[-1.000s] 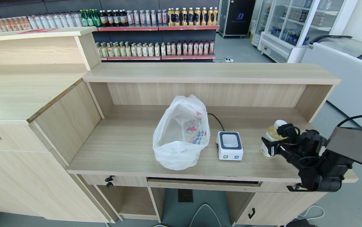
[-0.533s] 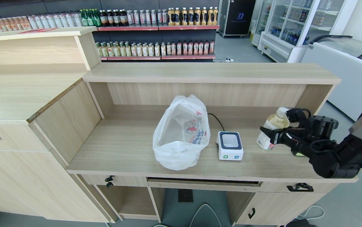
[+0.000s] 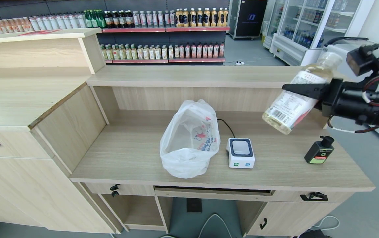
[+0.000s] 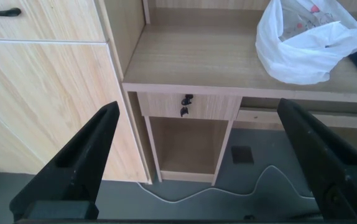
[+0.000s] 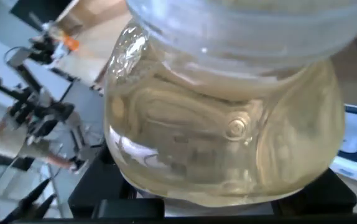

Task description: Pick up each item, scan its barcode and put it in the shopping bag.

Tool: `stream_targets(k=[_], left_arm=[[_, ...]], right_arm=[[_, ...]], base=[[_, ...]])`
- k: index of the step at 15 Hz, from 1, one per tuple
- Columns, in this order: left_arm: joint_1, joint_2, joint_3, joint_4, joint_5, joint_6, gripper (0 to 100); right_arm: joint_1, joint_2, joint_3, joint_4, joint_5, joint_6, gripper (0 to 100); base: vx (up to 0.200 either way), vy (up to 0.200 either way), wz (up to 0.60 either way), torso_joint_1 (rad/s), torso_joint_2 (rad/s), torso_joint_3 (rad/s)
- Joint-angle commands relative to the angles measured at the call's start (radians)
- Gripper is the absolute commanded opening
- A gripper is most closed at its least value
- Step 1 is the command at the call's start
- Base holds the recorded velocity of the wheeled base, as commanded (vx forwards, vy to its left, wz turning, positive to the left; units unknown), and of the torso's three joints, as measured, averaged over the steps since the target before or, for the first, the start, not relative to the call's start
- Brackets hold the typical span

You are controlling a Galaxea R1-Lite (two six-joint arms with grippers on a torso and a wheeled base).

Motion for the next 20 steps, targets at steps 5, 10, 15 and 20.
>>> stream_targets(k=[5, 10, 15, 20], left_arm=[[0.000, 0.000, 0.000, 0.000, 0.000, 0.001, 100], [0.000, 0.000, 0.000, 0.000, 0.000, -0.001, 100], [0.000, 0.000, 0.000, 0.000, 0.000, -0.001, 100], [0.000, 0.000, 0.000, 0.000, 0.000, -0.001, 100]], right_arm=[[0.107, -0.344, 0.083, 0.139, 0.228, 0.033, 0], [0.145, -0.396, 0.077, 0.153, 0.281, 0.053, 0], [0.207, -0.429, 0.083, 0.160, 0.292, 0.116, 0], [0.230, -0.403, 0.071, 0.199, 0.275, 0.118, 0]], base=[[0.000, 0.000, 0.00, 0.000, 0.00, 0.000], [0.000, 0.000, 0.00, 0.000, 0.00, 0.000], [0.000, 0.000, 0.00, 0.000, 0.00, 0.000], [0.000, 0.000, 0.00, 0.000, 0.00, 0.000]])
